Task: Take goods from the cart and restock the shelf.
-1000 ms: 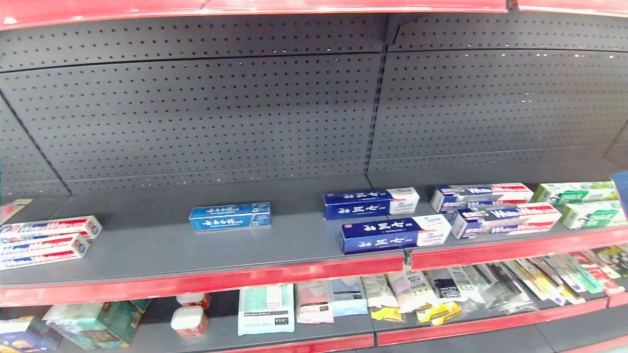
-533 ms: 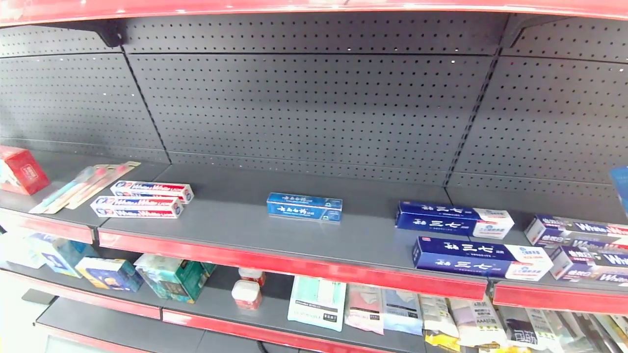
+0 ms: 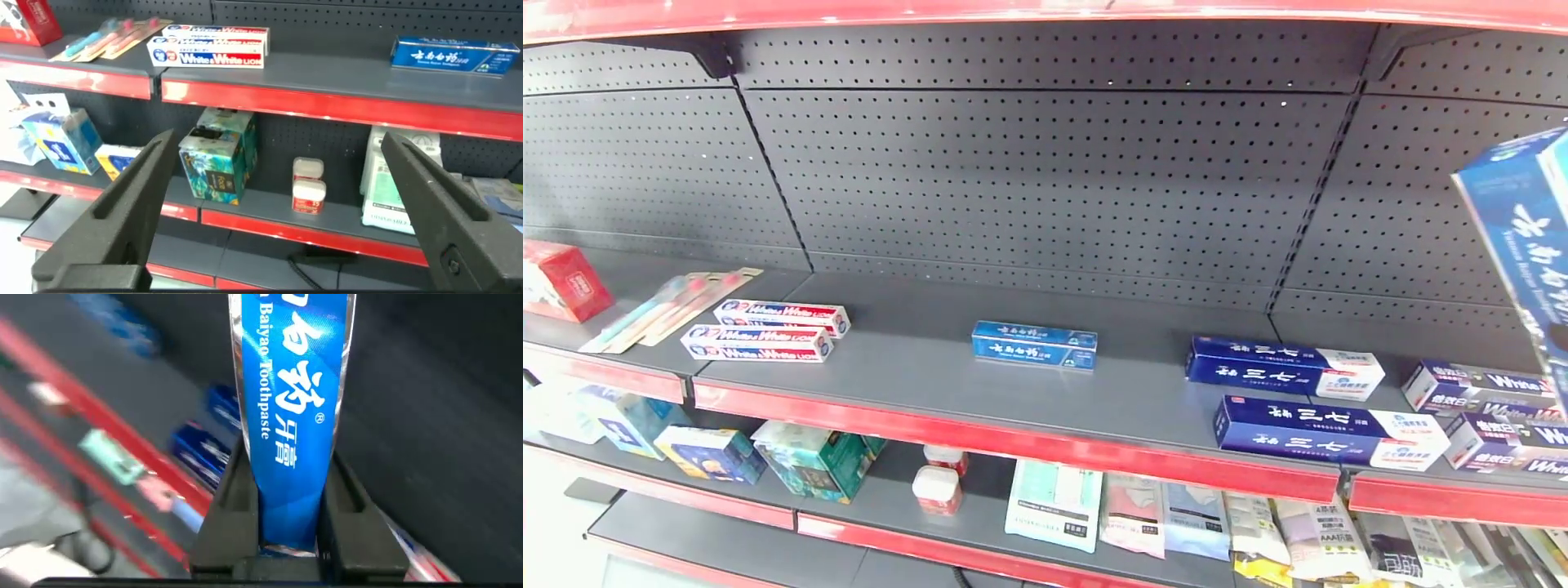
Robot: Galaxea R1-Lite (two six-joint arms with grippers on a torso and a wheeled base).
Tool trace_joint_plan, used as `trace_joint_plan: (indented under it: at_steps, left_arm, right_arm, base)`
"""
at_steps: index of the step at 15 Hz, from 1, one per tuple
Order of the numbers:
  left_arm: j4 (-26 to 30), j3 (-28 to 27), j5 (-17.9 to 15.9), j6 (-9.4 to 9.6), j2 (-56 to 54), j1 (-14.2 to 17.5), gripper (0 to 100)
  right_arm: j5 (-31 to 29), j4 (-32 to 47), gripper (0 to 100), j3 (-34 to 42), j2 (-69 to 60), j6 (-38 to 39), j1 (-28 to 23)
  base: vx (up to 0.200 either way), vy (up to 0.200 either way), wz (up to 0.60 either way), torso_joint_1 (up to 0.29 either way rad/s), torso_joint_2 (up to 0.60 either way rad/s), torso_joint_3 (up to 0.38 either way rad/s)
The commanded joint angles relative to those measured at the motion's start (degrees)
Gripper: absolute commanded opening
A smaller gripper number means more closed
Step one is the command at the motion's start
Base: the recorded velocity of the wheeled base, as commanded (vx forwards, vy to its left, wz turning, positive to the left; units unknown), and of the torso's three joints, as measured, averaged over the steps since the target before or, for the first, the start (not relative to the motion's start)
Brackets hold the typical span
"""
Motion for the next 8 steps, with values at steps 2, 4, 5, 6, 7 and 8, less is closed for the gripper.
trace_joint_plan:
  at_steps: [2,4,5,6,7,8]
  left_arm:
    - [-0.04,0.0,0.01,-0.01,0.05,0.02,100]
    - [-0.04,0.0,0.01,-0.01,0.05,0.02,100]
    - [-0.04,0.0,0.01,-0.01,0.05,0.02,100]
    - [-0.04,0.0,0.01,-0.01,0.05,0.02,100]
    - [-0.04,0.0,0.01,-0.01,0.05,0.02,100]
    - [-0.04,0.0,0.01,-0.01,0.05,0.02,100]
  right_arm:
    - [9.19,-0.16,0,-4.48,16.61,1.33,9.3]
    - [9.98,-4.73,0,-4.39,23.2,2.04,9.73]
    - [12.09,-7.81,0,-4.91,26.28,2.56,8.86]
    - [16.14,-10.0,0,-5.97,29.18,2.92,7.36]
    - [19.12,-10.18,0,-7.29,31.47,2.56,6.66]
    - [20.79,-10.53,0,-8.87,34.37,2.3,6.57]
  base:
    - [0.0,0.0,0.0,0.0,0.0,0.0]
    - [0.0,0.0,0.0,0.0,0.0,0.0]
    - [0.0,0.0,0.0,0.0,0.0,0.0]
    - [0.0,0.0,0.0,0.0,0.0,0.0]
    - [0.0,0.0,0.0,0.0,0.0,0.0]
    - [0.0,0.0,0.0,0.0,0.0,0.0]
